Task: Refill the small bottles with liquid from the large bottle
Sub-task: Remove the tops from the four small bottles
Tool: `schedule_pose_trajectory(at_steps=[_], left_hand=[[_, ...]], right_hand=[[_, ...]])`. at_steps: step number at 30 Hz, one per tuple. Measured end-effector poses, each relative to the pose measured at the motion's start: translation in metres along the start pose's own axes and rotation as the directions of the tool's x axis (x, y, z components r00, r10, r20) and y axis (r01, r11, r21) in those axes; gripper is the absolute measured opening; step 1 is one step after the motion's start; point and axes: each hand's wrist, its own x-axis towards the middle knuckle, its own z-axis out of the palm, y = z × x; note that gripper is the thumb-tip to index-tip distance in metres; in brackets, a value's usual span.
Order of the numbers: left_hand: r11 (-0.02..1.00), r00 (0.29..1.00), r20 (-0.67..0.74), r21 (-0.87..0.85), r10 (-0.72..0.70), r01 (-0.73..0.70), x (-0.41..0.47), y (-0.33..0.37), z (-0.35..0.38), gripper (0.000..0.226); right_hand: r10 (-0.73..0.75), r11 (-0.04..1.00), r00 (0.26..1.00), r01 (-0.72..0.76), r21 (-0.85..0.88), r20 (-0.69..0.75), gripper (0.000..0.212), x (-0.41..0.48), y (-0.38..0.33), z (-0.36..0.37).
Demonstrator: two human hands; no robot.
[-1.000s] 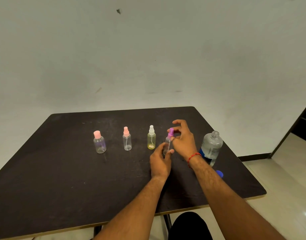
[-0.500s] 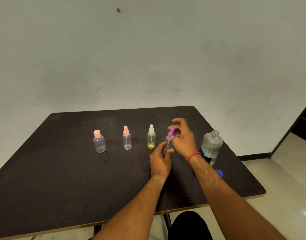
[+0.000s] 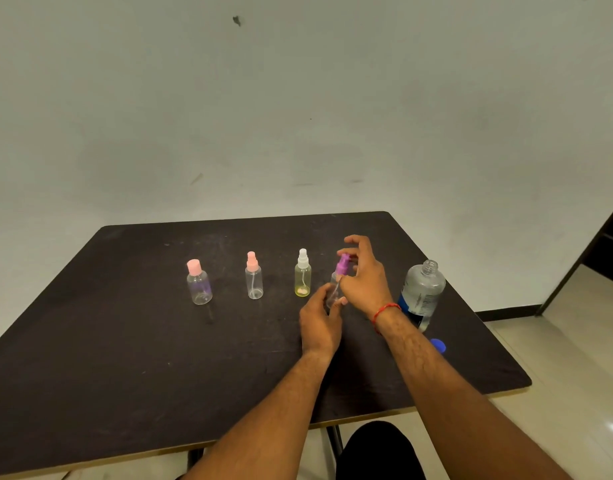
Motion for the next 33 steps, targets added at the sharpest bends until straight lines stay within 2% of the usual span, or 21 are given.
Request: schedule_pose_trajectory(at_steps=[4,7,11,18,27,33], left_hand=[[1.0,1.0,-0.015,-0.016,0.002,-0.002,0.0,-0.003,0.001,0.029],[1.0,1.0,-0.004,0.019,-0.003,0.003,0.002,-0.006,0.002,0.027],[0.999,1.0,-0.011,0.041,-0.014,0.014,0.003,-0.009,0.002,0.026],[0.996,0.999,-0.006,0.087,-0.036,0.036,0.003,-0.005,0.002,0.026],[0.985,0.998,-0.029,0.163,-0.05,0.054,0.01,-0.002,0.012,0.026],[0.984,0.995,-0.08,0.165,-0.056,0.069,0.027,-0.004,0.017,0.022]], right_hand=[[0.062,0.993,0.996,-0.068,-0.097,-0.063,0.053,0.001,0.001,0.003],[0.018,0.979,0.993,-0.041,-0.201,-0.117,0.025,0.003,0.003,0.002],[-0.046,0.959,0.994,0.016,-0.284,-0.099,0.01,0.004,-0.001,-0.006],[-0.168,0.949,0.969,0.109,-0.296,-0.182,0.012,0.001,-0.016,-0.027],[-0.315,0.944,0.851,0.233,-0.235,-0.421,0.014,-0.023,-0.004,-0.04],[-0.287,0.943,0.848,0.168,-0.287,-0.446,0.013,-0.027,0.022,-0.016]])
